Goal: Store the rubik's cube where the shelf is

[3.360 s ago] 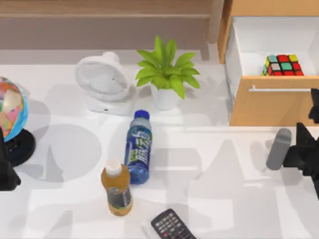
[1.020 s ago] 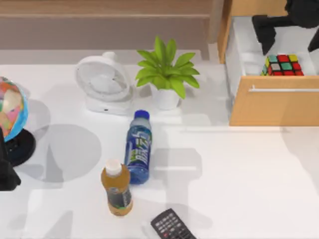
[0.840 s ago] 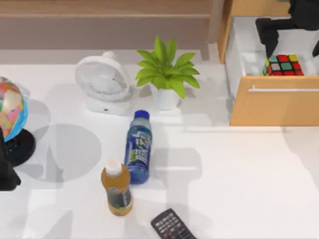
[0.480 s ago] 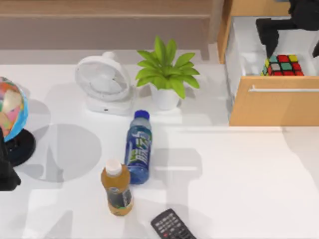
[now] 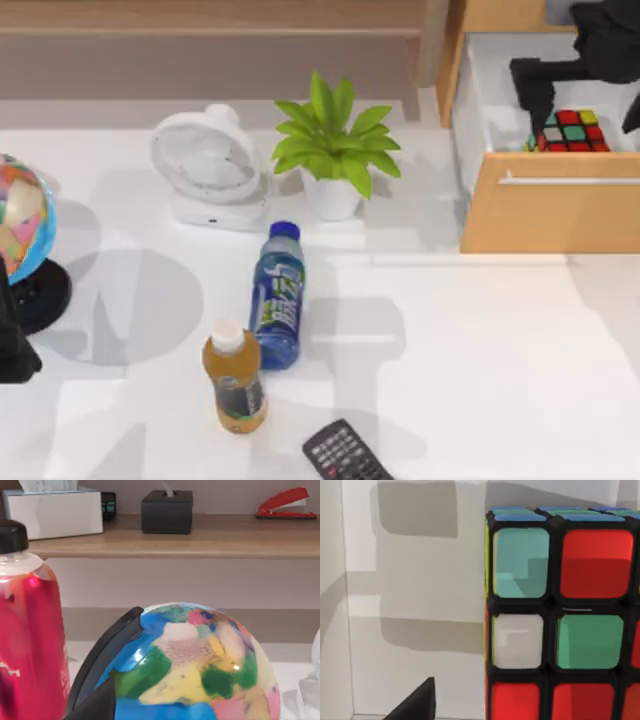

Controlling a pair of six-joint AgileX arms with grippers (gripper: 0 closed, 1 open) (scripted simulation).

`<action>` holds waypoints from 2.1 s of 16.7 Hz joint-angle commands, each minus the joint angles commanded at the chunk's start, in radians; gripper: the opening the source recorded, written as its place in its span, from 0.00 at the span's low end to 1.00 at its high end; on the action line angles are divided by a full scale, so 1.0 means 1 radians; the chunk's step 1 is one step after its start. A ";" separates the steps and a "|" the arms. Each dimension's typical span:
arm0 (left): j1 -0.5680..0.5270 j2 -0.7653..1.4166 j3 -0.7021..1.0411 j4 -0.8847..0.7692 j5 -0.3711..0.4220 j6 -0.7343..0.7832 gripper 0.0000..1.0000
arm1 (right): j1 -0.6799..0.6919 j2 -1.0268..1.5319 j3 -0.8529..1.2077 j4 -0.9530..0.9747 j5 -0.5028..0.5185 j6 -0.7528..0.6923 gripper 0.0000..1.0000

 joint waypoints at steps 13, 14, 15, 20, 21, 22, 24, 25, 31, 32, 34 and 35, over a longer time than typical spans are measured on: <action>0.000 0.000 0.000 0.000 0.000 0.000 1.00 | -0.007 0.063 -0.037 0.105 -0.001 -0.004 0.70; 0.000 0.000 0.000 0.000 0.000 0.000 1.00 | -0.007 0.063 -0.037 0.105 -0.001 -0.004 0.62; 0.000 0.000 0.000 0.000 0.000 0.000 1.00 | -0.007 0.063 -0.037 0.105 -0.001 -0.004 0.55; 0.000 0.000 0.000 0.000 0.000 0.000 1.00 | -0.007 0.063 -0.037 0.105 -0.001 -0.004 0.17; 0.000 0.000 0.000 0.000 0.000 0.000 1.00 | -0.007 0.063 -0.037 0.105 -0.001 -0.004 0.10; 0.000 0.000 0.000 0.000 0.000 0.000 1.00 | -0.007 0.063 -0.037 0.105 -0.001 -0.004 0.02; 0.000 0.000 0.000 0.000 0.000 0.000 1.00 | -0.007 0.063 -0.037 0.105 -0.001 -0.004 0.00; 0.000 0.000 0.000 0.000 0.000 0.000 1.00 | -0.007 0.063 -0.037 0.105 -0.001 -0.004 0.00; 0.000 0.000 0.000 0.000 0.000 0.000 1.00 | -0.004 0.061 -0.037 0.105 -0.001 -0.002 0.00; 0.000 0.000 0.000 0.000 0.000 0.000 1.00 | -0.004 0.061 -0.037 0.103 0.000 -0.003 0.00; 0.000 0.000 0.000 0.000 0.000 0.000 1.00 | -0.003 0.052 -0.039 0.083 0.005 -0.009 0.00; 0.000 0.000 0.000 0.000 0.000 0.000 1.00 | -0.003 0.047 -0.037 0.067 0.008 -0.013 0.00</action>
